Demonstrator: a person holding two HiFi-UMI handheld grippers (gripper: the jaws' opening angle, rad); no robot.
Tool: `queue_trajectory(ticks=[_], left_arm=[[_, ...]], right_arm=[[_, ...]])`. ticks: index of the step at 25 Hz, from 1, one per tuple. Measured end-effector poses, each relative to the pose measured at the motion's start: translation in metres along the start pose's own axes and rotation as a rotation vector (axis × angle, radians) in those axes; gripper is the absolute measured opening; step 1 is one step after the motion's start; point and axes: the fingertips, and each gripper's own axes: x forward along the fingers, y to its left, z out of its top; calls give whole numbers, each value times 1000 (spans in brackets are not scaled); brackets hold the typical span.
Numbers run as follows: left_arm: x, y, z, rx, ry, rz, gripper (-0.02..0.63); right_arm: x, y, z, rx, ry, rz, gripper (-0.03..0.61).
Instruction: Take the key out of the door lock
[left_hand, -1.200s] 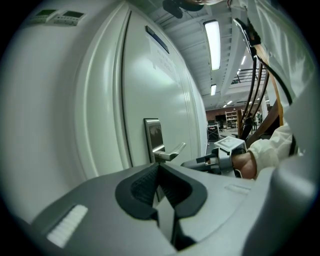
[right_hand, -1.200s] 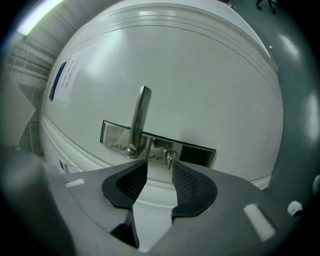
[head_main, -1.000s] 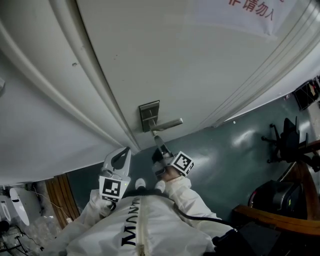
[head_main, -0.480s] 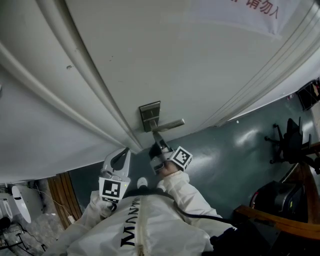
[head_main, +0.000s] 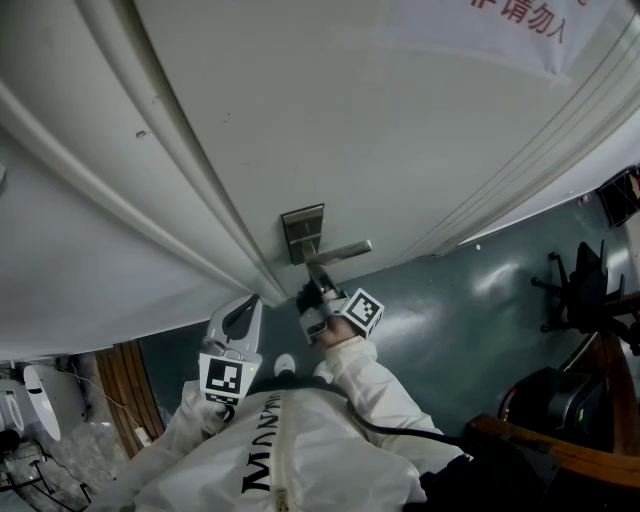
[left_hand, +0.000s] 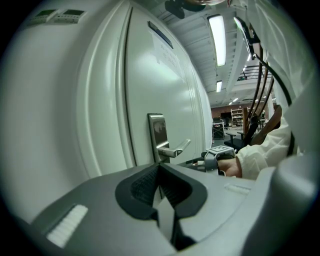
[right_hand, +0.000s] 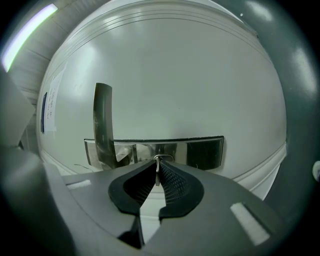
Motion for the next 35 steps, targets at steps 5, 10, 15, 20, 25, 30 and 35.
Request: queue_trajectory(ticks=[5,10,15,20,25,30,35], left_arm=[[0,-2,-1,-1,0,1,0],[-4,-3,-1,-2,-3,7,0],[-8,-7,-1,-3,-2,7,0],[-11,-9,-4,-6,-1,2,0],[-9,-20,-1,0,-9,-18,0],[-8,-27,2,8,-15,-29,0],[-8,-27,2,6,-15,-27,0]], right_arm=[[0,-1,0,-12,6,1,24],[0,0,0,3,-7,-4,23],[-9,1,-3,30,-16,16,21],[-36,-7,-8,22,-19,18,21],[-45,-4,-8,-13,-10,14,21],[-50,-3,-7,-21,-2,17,21],[-53,-1,-8,-44,5,6,23]])
